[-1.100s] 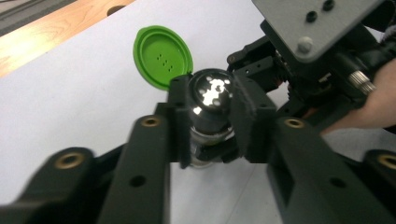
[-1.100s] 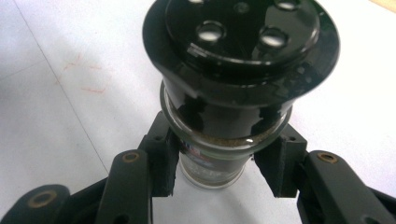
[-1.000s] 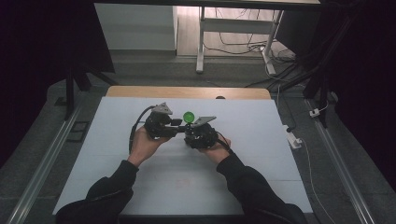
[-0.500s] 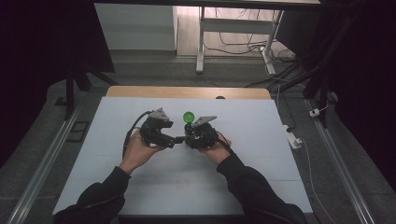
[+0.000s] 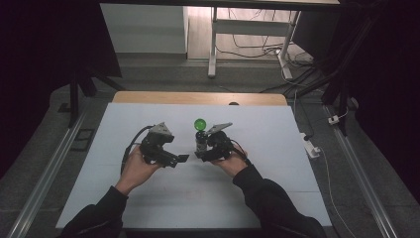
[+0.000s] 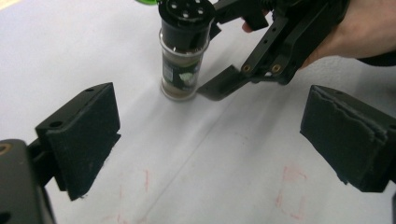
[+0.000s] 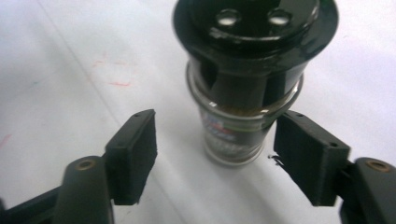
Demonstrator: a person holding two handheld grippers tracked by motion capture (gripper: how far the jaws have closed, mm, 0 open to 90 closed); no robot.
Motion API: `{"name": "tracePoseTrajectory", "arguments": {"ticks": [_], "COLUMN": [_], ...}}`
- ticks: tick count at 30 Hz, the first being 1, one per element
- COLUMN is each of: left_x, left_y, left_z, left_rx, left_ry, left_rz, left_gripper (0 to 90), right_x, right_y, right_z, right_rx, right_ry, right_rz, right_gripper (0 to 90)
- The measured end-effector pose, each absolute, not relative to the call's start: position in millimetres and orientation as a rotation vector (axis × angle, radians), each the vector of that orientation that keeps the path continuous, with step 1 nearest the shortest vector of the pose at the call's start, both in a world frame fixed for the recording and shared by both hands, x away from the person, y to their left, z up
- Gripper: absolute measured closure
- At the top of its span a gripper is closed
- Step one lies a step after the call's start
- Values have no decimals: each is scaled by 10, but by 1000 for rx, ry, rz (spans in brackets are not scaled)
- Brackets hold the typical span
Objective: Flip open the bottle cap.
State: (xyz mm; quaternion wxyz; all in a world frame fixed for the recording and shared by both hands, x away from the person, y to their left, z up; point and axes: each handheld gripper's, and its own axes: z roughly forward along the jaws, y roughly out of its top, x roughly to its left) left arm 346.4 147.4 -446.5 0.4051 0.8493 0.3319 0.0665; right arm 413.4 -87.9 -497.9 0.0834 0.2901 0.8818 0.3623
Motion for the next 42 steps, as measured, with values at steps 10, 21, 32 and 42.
{"name": "tracePoseTrajectory", "arguments": {"ticks": [10,21,32,42], "left_x": [3223,2921,2606,2347], "left_y": [1606,1851,2108,2379], "left_z": [-4482,-4547,-4585,-4623], "left_rx": [2136,2099,2094,2031], "left_ry": [855,882,930,994], "left_rz": [139,145,188,202], "left_gripper": [10,0,0,0], "right_x": [3976,3736,3446,3211], "right_y": [-984,-1143,-1481,-1827], "right_z": [-4856,-4742,-4622,-4570], "right_rx": [878,865,850,885], "right_ry": [2665,2695,2656,2602], "right_rz": [1134,1141,1192,1192], "right_gripper": [176,76,1,0]}}
